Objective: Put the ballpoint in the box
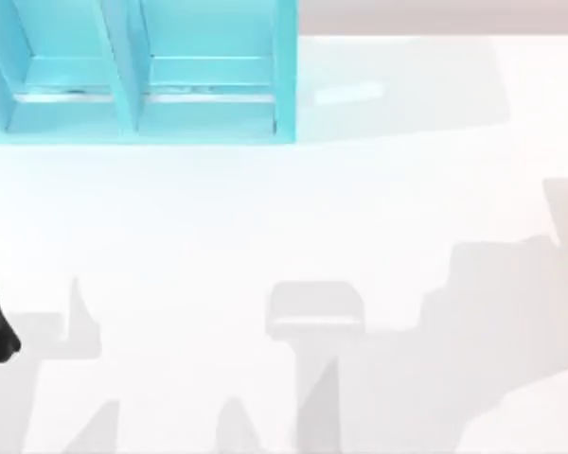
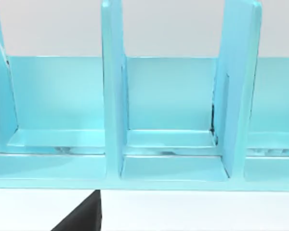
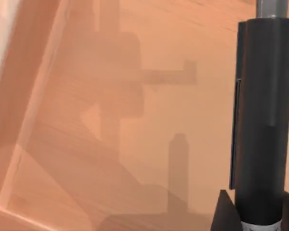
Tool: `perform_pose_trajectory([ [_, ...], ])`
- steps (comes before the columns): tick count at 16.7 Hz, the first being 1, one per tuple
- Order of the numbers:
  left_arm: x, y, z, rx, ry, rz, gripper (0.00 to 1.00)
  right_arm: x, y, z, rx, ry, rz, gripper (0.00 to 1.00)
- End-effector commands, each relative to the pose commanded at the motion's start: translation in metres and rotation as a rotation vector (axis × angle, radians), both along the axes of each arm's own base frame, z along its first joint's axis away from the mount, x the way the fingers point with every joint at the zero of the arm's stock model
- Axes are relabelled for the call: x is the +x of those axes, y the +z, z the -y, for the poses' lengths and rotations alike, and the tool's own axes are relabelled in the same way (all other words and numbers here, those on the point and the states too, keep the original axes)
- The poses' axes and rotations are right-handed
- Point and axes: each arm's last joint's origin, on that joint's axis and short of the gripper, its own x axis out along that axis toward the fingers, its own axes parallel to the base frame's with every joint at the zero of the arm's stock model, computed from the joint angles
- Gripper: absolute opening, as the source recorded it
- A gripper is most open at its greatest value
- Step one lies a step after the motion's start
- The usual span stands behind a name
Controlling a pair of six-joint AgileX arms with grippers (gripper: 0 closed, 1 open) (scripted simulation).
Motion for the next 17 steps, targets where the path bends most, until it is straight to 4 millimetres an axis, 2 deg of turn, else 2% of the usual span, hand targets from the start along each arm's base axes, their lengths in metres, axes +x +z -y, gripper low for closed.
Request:
perform_pose_trajectory([
  [3, 0.000, 0.000, 0.000, 0.000, 0.000, 0.000, 1.00, -0.032, -0.018, 0.029, -0.003, -0.258, 0.051, 0.00],
  [6, 0.000, 0.000, 0.000, 0.000, 0.000, 0.000, 1.00, -0.044, -0.027, 0.040, -0.005, -0.360, 0.079, 0.00],
  [12, 0.000, 0.000, 0.000, 0.000, 0.000, 0.000, 1.00, -0.042, -0.032, 0.036, -0.001, -0.350, 0.071, 0.00],
  [17, 0.000, 0.000, 0.000, 0.000, 0.000, 0.000, 1.00, -0.034, -0.065, 0.016, 0.012, -0.328, 0.059, 0.00],
])
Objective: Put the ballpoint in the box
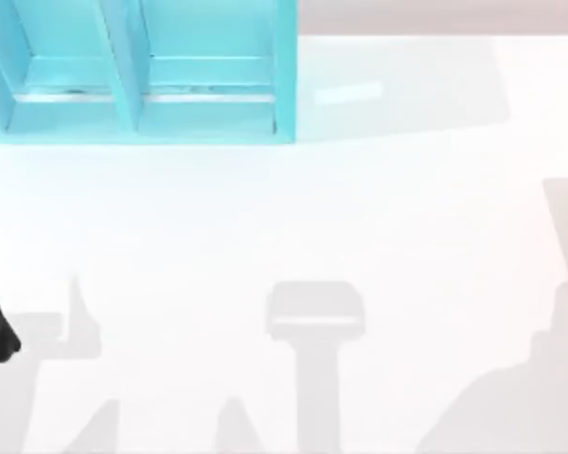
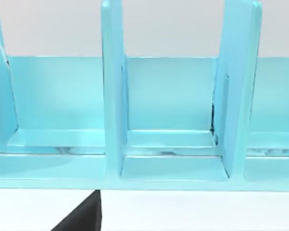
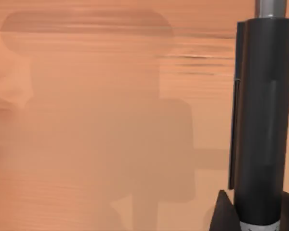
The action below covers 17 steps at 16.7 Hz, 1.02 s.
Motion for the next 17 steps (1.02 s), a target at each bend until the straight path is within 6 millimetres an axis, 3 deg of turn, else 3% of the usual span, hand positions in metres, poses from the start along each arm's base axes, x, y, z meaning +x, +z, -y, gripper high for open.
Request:
perform_pose_trajectory([
  [3, 0.000, 0.000, 0.000, 0.000, 0.000, 0.000, 1.00, 0.001, -0.017, -0.003, -0.009, -0.018, 0.009, 0.00],
  [8, 0.000, 0.000, 0.000, 0.000, 0.000, 0.000, 1.00, 0.001, -0.021, -0.001, -0.018, -0.032, 0.017, 0.00],
  [17, 0.000, 0.000, 0.000, 0.000, 0.000, 0.000, 1.00, 0.001, -0.021, -0.001, -0.018, -0.032, 0.017, 0.68],
])
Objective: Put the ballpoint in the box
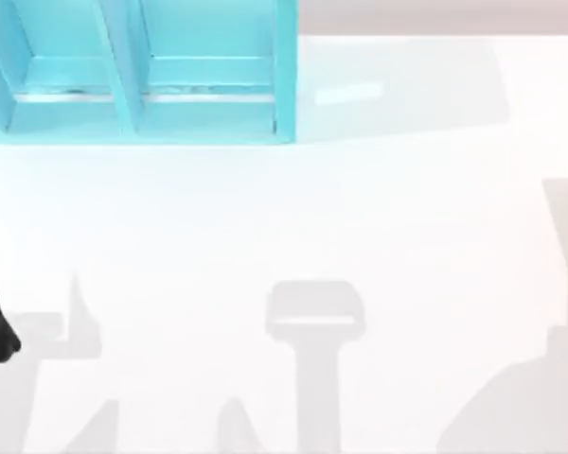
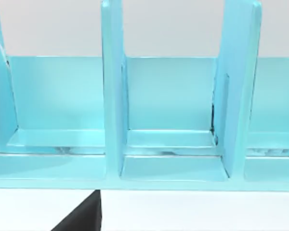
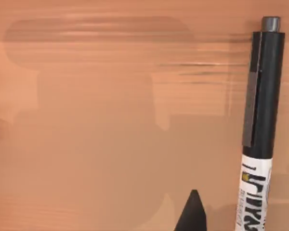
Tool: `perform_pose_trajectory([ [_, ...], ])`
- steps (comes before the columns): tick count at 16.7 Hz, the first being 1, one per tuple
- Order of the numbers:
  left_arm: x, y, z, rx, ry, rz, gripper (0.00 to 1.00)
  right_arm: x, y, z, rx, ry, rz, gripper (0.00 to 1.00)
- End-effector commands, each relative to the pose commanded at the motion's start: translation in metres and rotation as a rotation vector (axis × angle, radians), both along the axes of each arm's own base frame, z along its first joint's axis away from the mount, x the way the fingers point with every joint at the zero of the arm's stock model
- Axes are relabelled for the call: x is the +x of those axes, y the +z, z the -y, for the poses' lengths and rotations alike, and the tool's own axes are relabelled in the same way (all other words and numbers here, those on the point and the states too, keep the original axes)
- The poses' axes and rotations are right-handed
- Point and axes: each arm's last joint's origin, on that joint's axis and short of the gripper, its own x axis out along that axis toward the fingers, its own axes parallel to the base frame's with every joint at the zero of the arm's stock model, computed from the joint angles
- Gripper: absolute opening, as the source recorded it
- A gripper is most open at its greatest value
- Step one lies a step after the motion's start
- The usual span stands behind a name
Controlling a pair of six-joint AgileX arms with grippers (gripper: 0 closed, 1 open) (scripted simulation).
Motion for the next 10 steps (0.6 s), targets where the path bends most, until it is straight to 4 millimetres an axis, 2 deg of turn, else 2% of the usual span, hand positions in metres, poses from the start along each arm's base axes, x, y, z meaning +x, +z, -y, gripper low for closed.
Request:
perform_pose_trajectory([
  [4, 0.0000, 0.0000, 0.0000, 0.000, 0.000, 0.000, 1.00, 0.0000, 0.0000, 0.0000, 0.000, 0.000, 0.000, 0.98],
  [10, 0.0000, 0.0000, 0.0000, 0.000, 0.000, 0.000, 1.00, 0.0000, 0.0000, 0.0000, 0.000, 0.000, 0.000, 1.00],
])
